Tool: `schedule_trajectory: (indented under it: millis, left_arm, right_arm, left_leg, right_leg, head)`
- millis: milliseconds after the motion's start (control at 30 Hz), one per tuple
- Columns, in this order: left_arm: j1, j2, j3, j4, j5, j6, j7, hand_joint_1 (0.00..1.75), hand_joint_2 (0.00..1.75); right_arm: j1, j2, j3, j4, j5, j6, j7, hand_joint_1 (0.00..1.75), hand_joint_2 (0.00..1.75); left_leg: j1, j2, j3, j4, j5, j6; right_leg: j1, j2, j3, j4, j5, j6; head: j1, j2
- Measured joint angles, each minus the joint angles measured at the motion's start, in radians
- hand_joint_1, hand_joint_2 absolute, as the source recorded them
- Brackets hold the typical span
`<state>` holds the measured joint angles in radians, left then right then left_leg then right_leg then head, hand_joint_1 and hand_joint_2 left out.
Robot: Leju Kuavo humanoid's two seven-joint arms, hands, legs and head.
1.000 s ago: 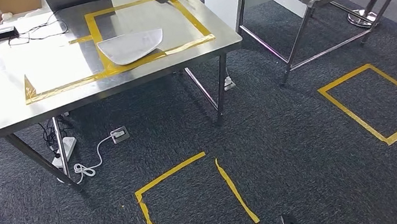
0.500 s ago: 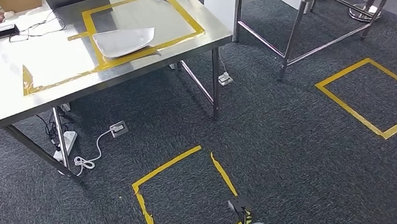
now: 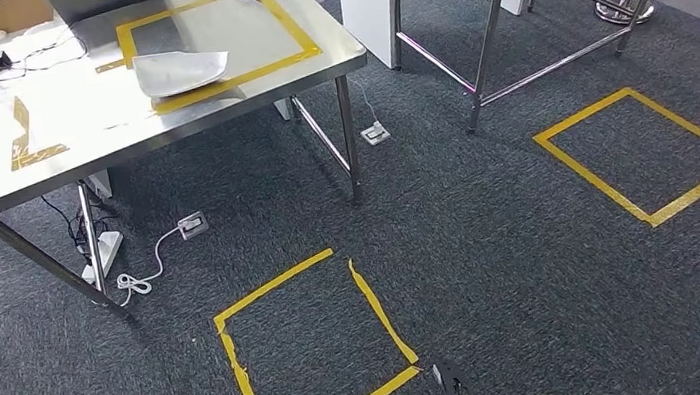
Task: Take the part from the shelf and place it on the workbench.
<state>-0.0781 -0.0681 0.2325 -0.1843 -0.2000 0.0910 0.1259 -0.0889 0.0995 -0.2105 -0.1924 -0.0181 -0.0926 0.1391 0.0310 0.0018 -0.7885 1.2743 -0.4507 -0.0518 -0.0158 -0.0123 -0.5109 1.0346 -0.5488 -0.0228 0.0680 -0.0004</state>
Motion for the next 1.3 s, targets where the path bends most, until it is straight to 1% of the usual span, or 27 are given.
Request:
schedule_trajectory:
  millis: [33, 67, 100, 133, 167, 267, 300, 433, 633, 700, 733, 767, 800, 833, 867, 900, 933, 967, 1000, 1033, 1067, 1100, 1133, 1167, 1233, 1267, 1300]
  left_arm:
    - [0.003, -0.001, 0.009, 0.0, 0.004, 0.0, -0.005, 0.0, 0.0]
    - [0.005, -0.002, 0.015, 0.0, 0.001, -0.001, -0.008, 0.0, 0.0]
    - [0.006, -0.004, 0.018, 0.0, -0.005, -0.001, -0.008, 0.0, 0.0]
    - [0.006, -0.005, 0.019, 0.0, -0.015, -0.003, -0.007, 0.0, 0.0]
    - [0.006, -0.006, 0.019, 0.001, -0.026, -0.004, -0.004, 0.0, 0.0]
    - [0.004, -0.012, 0.019, 0.001, -0.057, -0.009, 0.005, 0.0, 0.0]
    - [0.003, -0.013, 0.019, 0.001, -0.067, -0.01, 0.006, 0.0, 0.0]
    - [-0.003, -0.019, 0.017, 0.001, -0.089, -0.015, 0.012, 0.0, 0.0]
    - [-0.012, -0.025, 0.017, 0.001, -0.09, -0.02, 0.011, 0.0, 0.0]
    - [-0.013, -0.025, 0.017, 0.001, -0.091, -0.023, 0.009, 0.0, 0.0]
    - [-0.013, -0.026, 0.017, 0.001, -0.091, -0.023, 0.008, 0.0, 0.0]
    - [-0.013, -0.027, 0.017, 0.001, -0.091, -0.024, 0.007, 0.0, 0.0]
    - [-0.014, -0.028, 0.017, 0.001, -0.091, -0.024, 0.006, 0.0, 0.0]
    - [-0.014, -0.029, 0.017, 0.001, -0.091, -0.025, 0.005, 0.0, 0.0]
    - [-0.014, -0.03, 0.017, 0.001, -0.089, -0.026, 0.004, 0.0, 0.0]
    - [-0.014, -0.03, 0.017, 0.001, -0.088, -0.027, 0.002, 0.0, 0.0]
    - [-0.013, -0.031, 0.017, 0.001, -0.086, -0.028, 0.001, 0.0, 0.0]
    - [-0.012, -0.031, 0.017, 0.001, -0.084, -0.029, 0.0, 0.0, 0.0]
    - [-0.012, -0.032, 0.017, 0.001, -0.084, -0.029, 0.0, 0.0, 0.0]
    - [-0.012, -0.033, 0.017, 0.002, -0.084, -0.03, 0.0, 0.0, 0.0]
    - [-0.012, -0.033, 0.017, 0.001, -0.084, -0.03, 0.0, 0.0, 0.0]
    - [-0.012, -0.033, 0.018, 0.001, -0.085, -0.031, 0.0, 0.0, 0.0]
    - [-0.012, -0.033, 0.018, 0.001, -0.086, -0.033, 0.0, 0.0, 0.0]
    - [-0.012, -0.033, 0.018, 0.001, -0.087, -0.035, 0.001, 0.0, 0.0]
    - [-0.009, -0.033, 0.018, 0.001, -0.088, -0.041, 0.002, 0.0, 0.0]
    - [-0.007, -0.032, 0.018, 0.002, -0.088, -0.043, 0.003, 0.0, 0.0]
    - [-0.006, -0.032, 0.018, 0.002, -0.088, -0.044, 0.003, 0.0, 0.0]
  right_arm:
    - [0.007, -0.006, -0.01, 0.0, -0.006, 0.001, -0.008, 0.0, 0.0]
    - [0.012, -0.011, -0.019, 0.0, -0.011, 0.005, -0.018, 0.0, 0.0]
    - [0.014, -0.015, -0.027, 0.001, -0.014, 0.011, -0.026, 0.0, 0.0]
    - [0.014, -0.019, -0.033, 0.001, -0.015, 0.019, -0.034, 0.0, 0.0]
    - [0.013, -0.021, -0.038, 0.001, -0.014, 0.029, -0.039, 0.0, 0.0]
    - [0.01, -0.026, -0.042, 0.001, -0.004, 0.055, -0.051, 0.0, 0.0]
    - [0.008, -0.027, -0.042, 0.001, 0.003, 0.063, -0.059, 0.0, 0.0]
    - [-0.006, -0.026, -0.041, 0.001, 0.037, 0.1, -0.105, 0.0, 0.0]
    - [-0.021, -0.018, -0.02, 0.001, 0.099, 0.128, -0.142, 0.0, 0.0]
    - [-0.022, -0.013, -0.009, 0.001, 0.112, 0.134, -0.138, 0.0, 0.0]
    - [-0.022, -0.01, -0.006, 0.001, 0.116, 0.135, -0.134, 0.0, 0.0]
    - [-0.021, -0.008, -0.003, 0.001, 0.118, 0.135, -0.13, 0.0, 0.0]
    - [-0.021, -0.007, -0.001, 0.001, 0.119, 0.135, -0.127, 0.0, 0.0]
    - [-0.021, -0.007, 0.002, 0.001, 0.121, 0.134, -0.124, 0.0, 0.0]
    - [-0.019, -0.007, 0.005, 0.001, 0.122, 0.133, -0.121, 0.0, 0.0]
    - [-0.017, -0.007, 0.008, 0.001, 0.122, 0.131, -0.118, 0.0, 0.0]
    - [-0.014, -0.007, 0.01, 0.001, 0.123, 0.13, -0.116, 0.0, 0.0]
    - [-0.01, -0.007, 0.012, 0.002, 0.124, 0.128, -0.115, 0.0, 0.0]
    - [-0.007, -0.007, 0.012, 0.002, 0.125, 0.126, -0.115, 0.0, 0.0]
    - [-0.005, -0.007, 0.013, 0.002, 0.127, 0.125, -0.115, 0.0, 0.0]
    - [-0.004, -0.007, 0.014, 0.002, 0.128, 0.123, -0.115, 0.0, 0.0]
    - [-0.004, -0.007, 0.015, 0.002, 0.129, 0.122, -0.115, 0.0, 0.0]
    - [-0.003, -0.007, 0.016, 0.002, 0.129, 0.12, -0.115, 0.0, 0.0]
    - [-0.002, -0.007, 0.017, 0.003, 0.13, 0.119, -0.114, 0.0, 0.0]
    - [0.0, -0.007, 0.018, 0.004, 0.133, 0.116, -0.114, 0.0, 0.0]
    - [0.0, -0.007, 0.018, 0.004, 0.136, 0.115, -0.115, 0.0, 0.0]
    - [0.0, -0.007, 0.019, 0.004, 0.137, 0.115, -0.115, 0.0, 0.0]
  left_leg:
    - [-0.004, -0.001, 0.057, -0.058, 0.006, 0.009]
    - [-0.009, -0.001, 0.114, -0.124, 0.003, 0.016]
    - [-0.014, -0.001, 0.155, -0.173, 0.002, 0.021]
    - [-0.018, -0.001, 0.18, -0.207, -0.005, 0.024]
    - [-0.019, -0.001, 0.188, -0.221, -0.009, 0.025]
    - [-0.02, -0.002, 0.187, -0.232, -0.006, 0.029]
    - [-0.021, -0.001, 0.186, -0.231, -0.005, 0.032]
    - [-0.023, -0.001, 0.179, -0.231, 0.0, 0.044]
    - [-0.025, -0.001, 0.176, -0.23, 0.005, 0.052]
    - [-0.03, -0.001, 0.175, -0.232, 0.005, 0.061]
    - [-0.028, -0.002, 0.18, -0.243, 0.011, 0.067]
    - [-0.027, -0.002, 0.185, -0.258, 0.019, 0.073]
    - [-0.023, -0.003, 0.191, -0.275, 0.029, 0.078]
    - [-0.02, -0.004, 0.195, -0.287, 0.038, 0.08]
    - [-0.021, -0.005, 0.193, -0.291, 0.042, 0.081]
    - [-0.021, -0.009, 0.188, -0.29, 0.045, 0.081]
    - [-0.021, -0.013, 0.182, -0.287, 0.046, 0.078]
    - [-0.02, -0.02, 0.175, -0.282, 0.047, 0.076]
    - [-0.019, -0.028, 0.168, -0.275, 0.048, 0.072]
    - [-0.017, -0.036, 0.161, -0.267, 0.048, 0.067]
    - [-0.015, -0.045, 0.153, -0.258, 0.049, 0.06]
    - [-0.015, -0.054, 0.146, -0.248, 0.048, 0.052]
    - [-0.016, -0.061, 0.141, -0.241, 0.049, 0.043]
    - [-0.017, -0.067, 0.138, -0.239, 0.05, 0.035]
    - [-0.016, -0.078, 0.135, -0.244, 0.058, 0.02]
    - [-0.015, -0.073, 0.131, -0.241, 0.056, 0.014]
    - [-0.014, -0.072, 0.129, -0.24, 0.056, 0.011]
  right_leg:
    - [0.002, -0.001, -0.003, 0.0, 0.002, 0.001]
    - [0.003, -0.002, -0.006, 0.0, 0.004, 0.004]
    - [0.004, -0.002, -0.007, -0.001, 0.005, 0.007]
    - [0.004, -0.001, -0.007, -0.002, 0.006, 0.012]
    - [0.006, -0.001, -0.006, -0.002, 0.006, 0.014]
    - [0.006, 0.001, -0.005, -0.007, 0.01, 0.007]
    - [0.005, 0.002, -0.005, -0.011, 0.014, 0.007]
    - [0.004, 0.002, -0.006, -0.021, 0.022, 0.021]
    - [0.002, 0.002, -0.007, -0.025, 0.031, 0.036]
    - [-0.002, 0.001, -0.004, -0.035, 0.037, 0.048]
    - [-0.003, 0.0, -0.001, -0.039, 0.04, 0.055]
    - [-0.004, 0.0, 0.0, -0.038, 0.037, 0.061]
    - [-0.003, 0.002, -0.007, -0.019, 0.02, 0.062]
    - [-0.003, 0.004, -0.025, 0.021, -0.008, 0.062]
    - [-0.002, 0.006, -0.053, 0.079, -0.045, 0.061]
    - [-0.003, 0.007, -0.084, 0.144, -0.08, 0.061]
    - [-0.003, 0.007, -0.106, 0.194, -0.101, 0.061]
    - [-0.005, 0.008, -0.115, 0.214, -0.103, 0.062]
    - [-0.007, 0.009, -0.102, 0.194, -0.085, 0.062]
    - [-0.01, 0.014, -0.072, 0.14, -0.056, 0.063]
    - [-0.012, 0.026, -0.04, 0.081, -0.03, 0.063]
    - [-0.012, 0.039, -0.015, 0.03, -0.01, 0.061]
    - [-0.011, 0.047, -0.002, 0.001, 0.0, 0.056]
    - [-0.008, 0.051, -0.002, -0.004, 0.002, 0.048]
    - [-0.005, 0.038, -0.007, -0.003, 0.009, 0.028]
    - [-0.006, 0.03, -0.008, -0.004, 0.014, 0.018]
    - [-0.006, 0.026, -0.008, -0.006, 0.016, 0.013]
  head:
    - [0.0, 0.0]
    - [0.0, 0.0]
    - [0.001, 0.0]
    - [0.002, 0.0]
    - [0.004, 0.0]
    - [0.007, 0.0]
    - [0.007, 0.0]
    - [0.007, 0.0]
    - [0.007, 0.0]
    - [0.006, 0.0]
    - [0.006, 0.0]
    - [0.007, 0.0]
    - [0.009, 0.0]
    - [0.01, 0.0]
    - [0.011, 0.0]
    - [0.012, 0.0]
    - [0.012, 0.0]
    - [0.011, 0.0]
    - [0.012, 0.0]
    - [0.012, 0.0]
    - [0.012, 0.0]
    - [0.013, 0.0]
    - [0.013, 0.0]
    - [0.012, 0.0]
    - [0.011, 0.0]
    - [0.011, 0.0]
    - [0.011, 0.0]
